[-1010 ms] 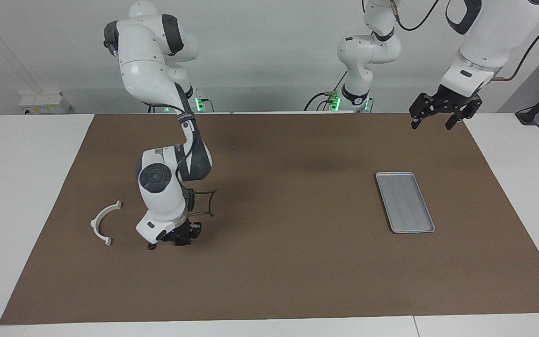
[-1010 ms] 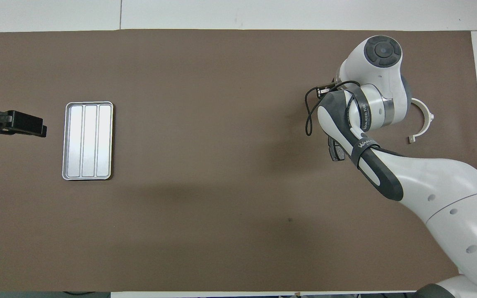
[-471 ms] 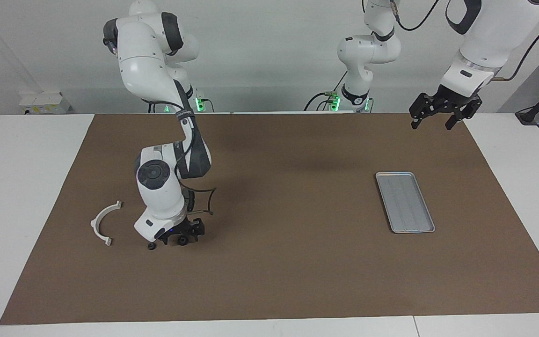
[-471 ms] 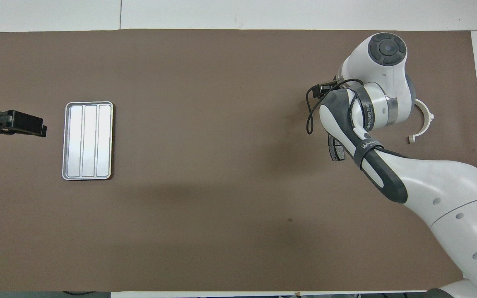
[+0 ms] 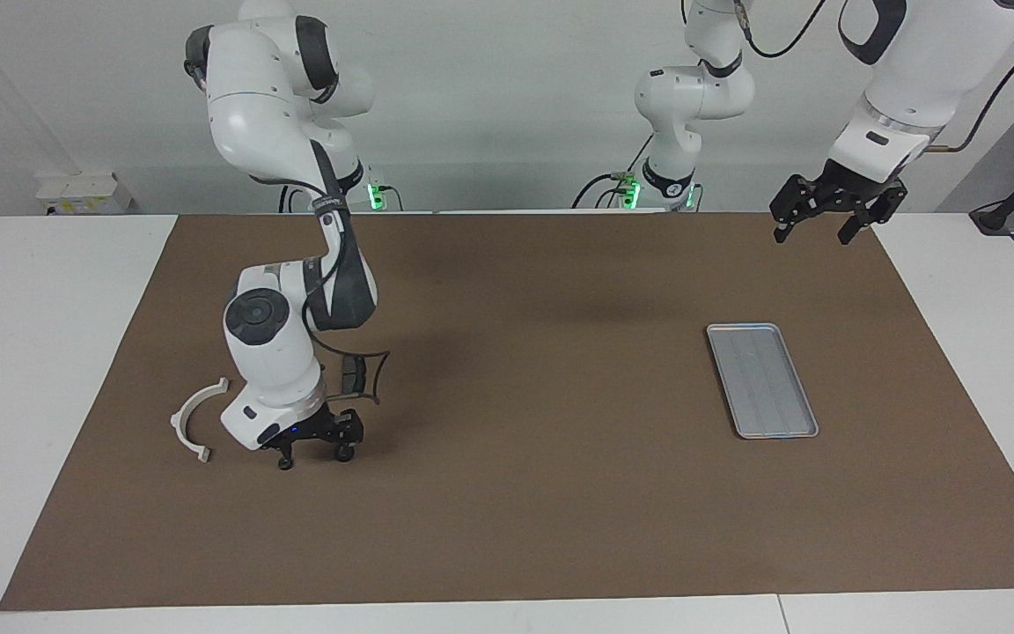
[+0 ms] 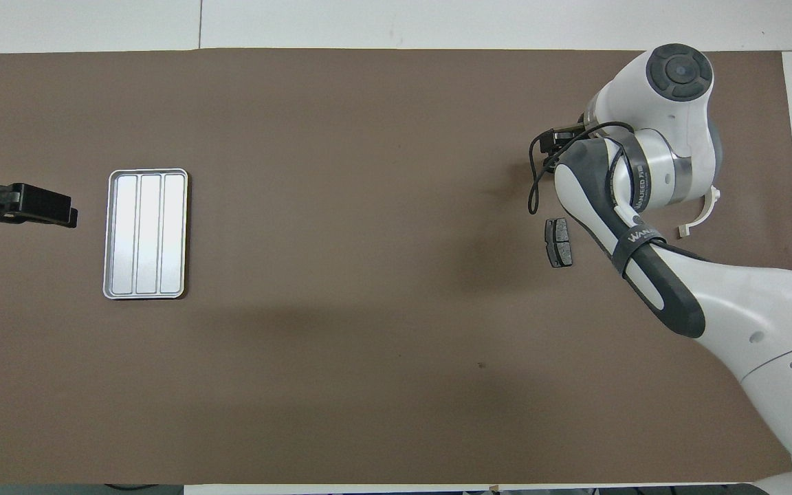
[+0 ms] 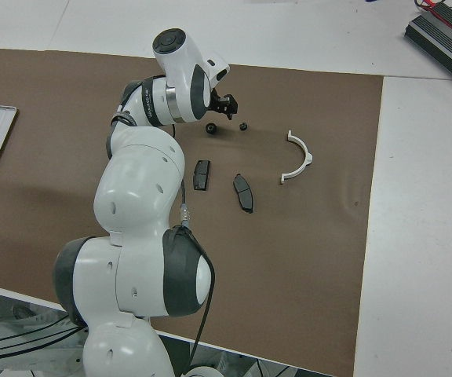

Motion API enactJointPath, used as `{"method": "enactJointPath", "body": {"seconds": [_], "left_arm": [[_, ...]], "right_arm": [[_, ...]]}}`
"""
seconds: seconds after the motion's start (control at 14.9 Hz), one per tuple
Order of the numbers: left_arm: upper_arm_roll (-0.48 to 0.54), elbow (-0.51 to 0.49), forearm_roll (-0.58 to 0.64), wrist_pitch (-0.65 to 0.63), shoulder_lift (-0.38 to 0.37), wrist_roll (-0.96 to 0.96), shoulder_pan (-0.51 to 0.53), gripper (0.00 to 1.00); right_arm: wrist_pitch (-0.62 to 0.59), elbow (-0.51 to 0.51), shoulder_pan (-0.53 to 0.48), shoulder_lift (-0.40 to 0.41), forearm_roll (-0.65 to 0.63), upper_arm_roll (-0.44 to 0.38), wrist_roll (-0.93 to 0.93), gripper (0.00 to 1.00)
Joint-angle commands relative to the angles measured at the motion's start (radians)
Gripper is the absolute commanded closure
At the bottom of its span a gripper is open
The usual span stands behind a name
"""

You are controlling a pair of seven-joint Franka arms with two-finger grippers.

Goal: Place bearing gear from tray to pile

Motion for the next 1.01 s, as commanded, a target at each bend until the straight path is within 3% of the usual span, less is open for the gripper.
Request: {"method": "enactJointPath", "body": {"seconds": [0.0, 0.67, 0.94], "left_arm": [[0.008, 0.000, -0.011, 0.001, -0.008, 0.012, -0.011, 0.00], [0.008, -0.002, -0.011, 0.012, -0.008, 0.015, -0.010, 0.00], [0.008, -0.002, -0.011, 0.013, -0.008, 0.015, -0.011, 0.00]], "right_arm": [[-0.087, -0.030, -0.020, -0.081, 0.007, 0.014, -0.022, 0.00], [-0.497, -0.104, -0.028, -0.541, 0.127, 0.011, -0.011, 0.00], [-0.678, -0.099, -0.056, -0.661, 0.164, 0.010, -0.010, 0.00]]}}
